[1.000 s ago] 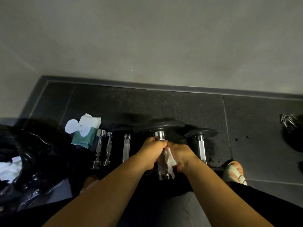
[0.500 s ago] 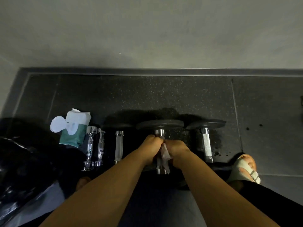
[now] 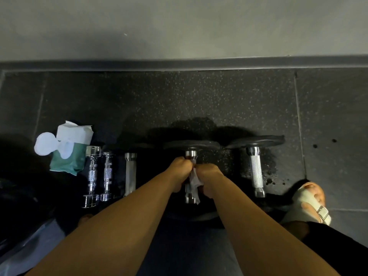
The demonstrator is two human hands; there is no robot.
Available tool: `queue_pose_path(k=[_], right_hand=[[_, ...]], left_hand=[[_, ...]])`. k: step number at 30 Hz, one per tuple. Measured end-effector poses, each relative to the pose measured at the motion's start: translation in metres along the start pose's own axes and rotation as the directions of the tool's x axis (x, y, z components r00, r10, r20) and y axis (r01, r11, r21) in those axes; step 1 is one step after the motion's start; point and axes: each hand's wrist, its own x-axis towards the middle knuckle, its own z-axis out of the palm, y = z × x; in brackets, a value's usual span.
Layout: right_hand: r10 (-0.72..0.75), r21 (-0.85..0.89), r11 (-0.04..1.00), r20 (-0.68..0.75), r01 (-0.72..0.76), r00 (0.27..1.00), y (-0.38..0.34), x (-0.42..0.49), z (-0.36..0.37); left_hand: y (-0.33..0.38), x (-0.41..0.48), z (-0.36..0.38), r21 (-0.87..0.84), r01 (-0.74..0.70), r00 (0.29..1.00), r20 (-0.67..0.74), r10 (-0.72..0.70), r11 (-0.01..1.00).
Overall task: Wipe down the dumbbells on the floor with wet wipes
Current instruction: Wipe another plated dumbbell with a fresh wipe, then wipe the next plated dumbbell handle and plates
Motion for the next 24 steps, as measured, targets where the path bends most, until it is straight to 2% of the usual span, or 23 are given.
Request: queue_pose_path(k=[9, 12, 15, 18, 20, 22, 23, 24], right_hand=[[-0.027, -0.139, 0.990, 0.046, 0.034, 0.999, -0.009, 0.008, 0.004], [-0.022, -0.085, 0.996, 0.104, 0.031, 0.994, -0.011, 0.005, 0.001], [0.043, -0.070, 0.997, 0.059, -0.039, 0.997, -0.010, -0.001, -0.007], [0.005, -0.199, 0.980, 0.017, -0.002, 1.000, -0.008, -0.010, -0.016], [-0.034, -0.231, 0.973, -0.027, 0.027, 0.999, 0.001, -0.010, -0.023], [-0.017, -0.153, 0.988, -0.042, 0.011, 0.999, 0.010, -0.015, -0.027], [-0.050, -0.141, 0.989, -0.080, 0.038, 0.996, 0.018, -0.024, -0.028], [-0.094, -0.169, 0.984, -0.186, 0.063, 0.978, 0.026, -0.024, -0.029]], left_hand=[[-0.008, 0.021, -0.007, -0.016, 0.007, 1.000, 0.019, -0.006, 1.000], [-0.007, 0.019, -0.010, -0.019, 0.022, 0.999, 0.029, -0.022, 1.000], [-0.006, 0.017, -0.010, 0.003, 0.034, 0.999, 0.008, -0.034, 0.999], [0.008, 0.009, -0.008, 0.103, 0.066, 0.995, -0.080, -0.058, 0.992], [0.016, 0.006, -0.004, 0.202, 0.049, 0.982, -0.188, -0.011, 0.978], [0.023, -0.004, 0.005, 0.306, 0.041, 0.957, -0.286, 0.051, 0.951], [0.023, -0.006, 0.012, 0.335, 0.040, 0.944, -0.321, 0.074, 0.941], [0.023, -0.009, 0.019, 0.342, 0.047, 0.938, -0.338, 0.076, 0.939]])
